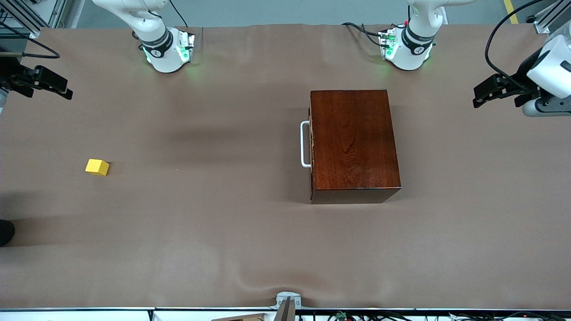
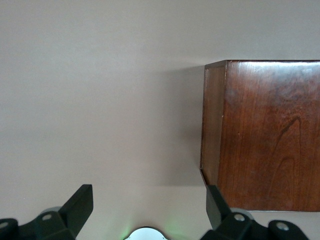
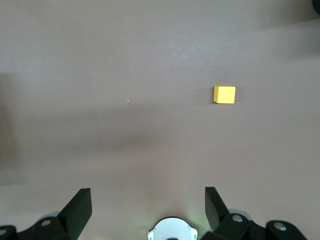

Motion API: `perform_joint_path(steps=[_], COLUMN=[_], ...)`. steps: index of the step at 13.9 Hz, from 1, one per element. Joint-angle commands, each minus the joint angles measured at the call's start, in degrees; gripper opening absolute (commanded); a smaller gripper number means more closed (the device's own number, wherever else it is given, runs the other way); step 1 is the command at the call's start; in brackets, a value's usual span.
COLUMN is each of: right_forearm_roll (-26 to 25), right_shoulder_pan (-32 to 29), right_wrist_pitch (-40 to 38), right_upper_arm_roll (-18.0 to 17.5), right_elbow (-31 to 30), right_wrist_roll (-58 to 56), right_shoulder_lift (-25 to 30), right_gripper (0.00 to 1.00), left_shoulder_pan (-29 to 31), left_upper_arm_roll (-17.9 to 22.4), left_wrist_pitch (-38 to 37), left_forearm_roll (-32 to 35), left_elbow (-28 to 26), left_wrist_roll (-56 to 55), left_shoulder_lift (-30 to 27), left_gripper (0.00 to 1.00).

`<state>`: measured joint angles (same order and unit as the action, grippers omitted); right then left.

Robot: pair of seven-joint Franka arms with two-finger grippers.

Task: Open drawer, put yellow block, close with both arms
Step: 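Reach the left gripper to the white drawer handle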

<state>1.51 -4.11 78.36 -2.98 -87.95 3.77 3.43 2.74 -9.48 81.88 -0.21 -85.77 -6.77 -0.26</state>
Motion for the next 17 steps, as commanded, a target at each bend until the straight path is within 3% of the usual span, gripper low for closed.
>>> perform_joint_path(steps=[1, 5, 6, 10, 13, 15, 17], right_forearm_roll=[1.31, 1.31, 1.31, 1.31, 1.31, 1.31, 1.31], right_shoulder_pan=[-1.17, -1.17, -1.17, -1.17, -1.17, -1.17, -1.17], right_wrist_pitch=[-0.05, 0.04, -0.05, -0.05, 0.04, 0.13, 0.13], right_upper_arm_roll=[-0.53, -0.53, -0.53, -0.53, -0.53, -0.53, -0.53], right_elbow=[-0.20, -0.20, -0.20, -0.20, -0.12, -0.12, -0.20], right_wrist_roll=[-0.08, -0.08, -0.08, -0.08, -0.17, -0.17, -0.17], right_shoulder_lift=[0.35, 0.35, 0.35, 0.35, 0.35, 0.35, 0.35], right_gripper=[1.00, 1.00, 1.00, 1.00, 1.00, 1.00, 1.00], left_shoulder_pan=[0.42, -0.89, -3.42, -15.10, -25.30, -31.45, -38.74], left_upper_arm_roll=[-0.02, -0.80, -3.07, -7.66, -6.43, -5.12, -0.05], left_wrist_pitch=[-1.97, -2.08, -1.99, -0.76, 2.75, 6.78, 9.60], left_forearm_roll=[0.30, -0.57, -0.75, -0.05, 1.43, 4.60, 5.14], left_elbow=[1.57, 2.36, 2.36, 7.79, 16.49, 18.18, 20.89], left_wrist_roll=[0.44, 0.17, -0.61, -16.92, -28.54, -32.68, -35.32], left_shoulder_lift=[0.09, 0.52, 0.87, 11.30, 22.99, 27.40, 32.40], left_gripper=[1.00, 1.00, 1.00, 1.00, 1.00, 1.00, 1.00])
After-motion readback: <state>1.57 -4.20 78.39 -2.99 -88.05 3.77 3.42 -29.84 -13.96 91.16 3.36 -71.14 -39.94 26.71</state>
